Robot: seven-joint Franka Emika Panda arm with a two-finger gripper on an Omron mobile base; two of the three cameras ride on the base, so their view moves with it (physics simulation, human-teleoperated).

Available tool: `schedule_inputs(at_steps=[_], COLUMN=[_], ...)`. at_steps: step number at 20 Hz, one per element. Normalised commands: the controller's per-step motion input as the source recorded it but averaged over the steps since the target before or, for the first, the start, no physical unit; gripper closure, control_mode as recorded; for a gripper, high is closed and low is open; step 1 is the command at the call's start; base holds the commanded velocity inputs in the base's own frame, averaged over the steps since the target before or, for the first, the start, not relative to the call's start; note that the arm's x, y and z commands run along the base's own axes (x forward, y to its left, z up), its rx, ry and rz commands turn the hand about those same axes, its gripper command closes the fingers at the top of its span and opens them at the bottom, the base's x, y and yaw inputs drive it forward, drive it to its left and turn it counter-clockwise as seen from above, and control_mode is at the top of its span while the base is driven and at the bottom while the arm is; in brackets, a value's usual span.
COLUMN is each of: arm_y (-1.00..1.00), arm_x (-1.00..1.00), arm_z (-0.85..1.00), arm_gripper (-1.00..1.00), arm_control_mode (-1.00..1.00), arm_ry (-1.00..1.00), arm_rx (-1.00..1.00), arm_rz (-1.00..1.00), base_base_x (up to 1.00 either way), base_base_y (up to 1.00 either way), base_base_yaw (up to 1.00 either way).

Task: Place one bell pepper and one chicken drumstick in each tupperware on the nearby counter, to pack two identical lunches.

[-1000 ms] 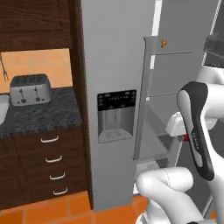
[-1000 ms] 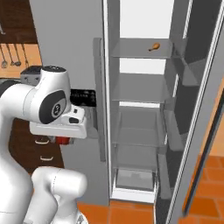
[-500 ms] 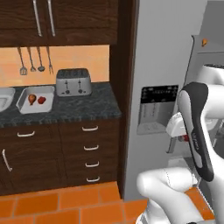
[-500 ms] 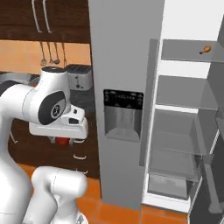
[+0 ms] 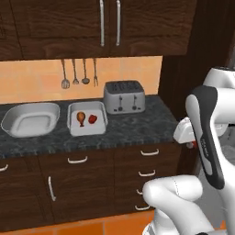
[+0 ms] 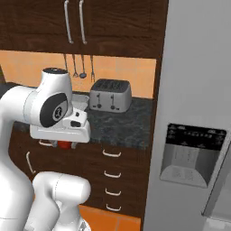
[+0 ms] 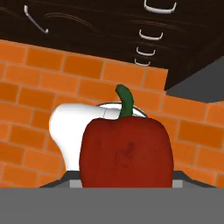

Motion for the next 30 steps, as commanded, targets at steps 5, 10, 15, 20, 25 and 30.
schedule_inputs(at_steps=[5, 10, 15, 20, 25, 30], arm_y=[0.00, 0.00, 0.00, 0.13, 0.46, 0.01], arm_x=[0.00, 0.00, 0.00, 0.16, 1.00, 1.00], arm_z=[0.00, 0.00, 0.00, -0.15, -0.94, -0.73], arm_gripper=[1.00, 1.00, 1.00, 1.00, 1.00, 1.00], arm_control_mode=[1.00, 1.00, 1.00, -1.00, -1.00, -1.00], arm_ry=[0.00, 0.00, 0.00, 0.00, 0.00, 0.03], arm_rx=[0.00, 0.00, 0.00, 0.00, 0.11, 0.01], arm_rz=[0.00, 0.00, 0.00, -0.01, -0.06, -0.16], base_base_x=[0.65, 0.68, 0.66, 0.54, 0.00, 0.00], base_base_y=[1.00, 1.00, 1.00, 0.78, 0.00, 0.00], base_base_yaw=[-0.01, -0.06, -0.09, -0.06, 0.00, 0.00])
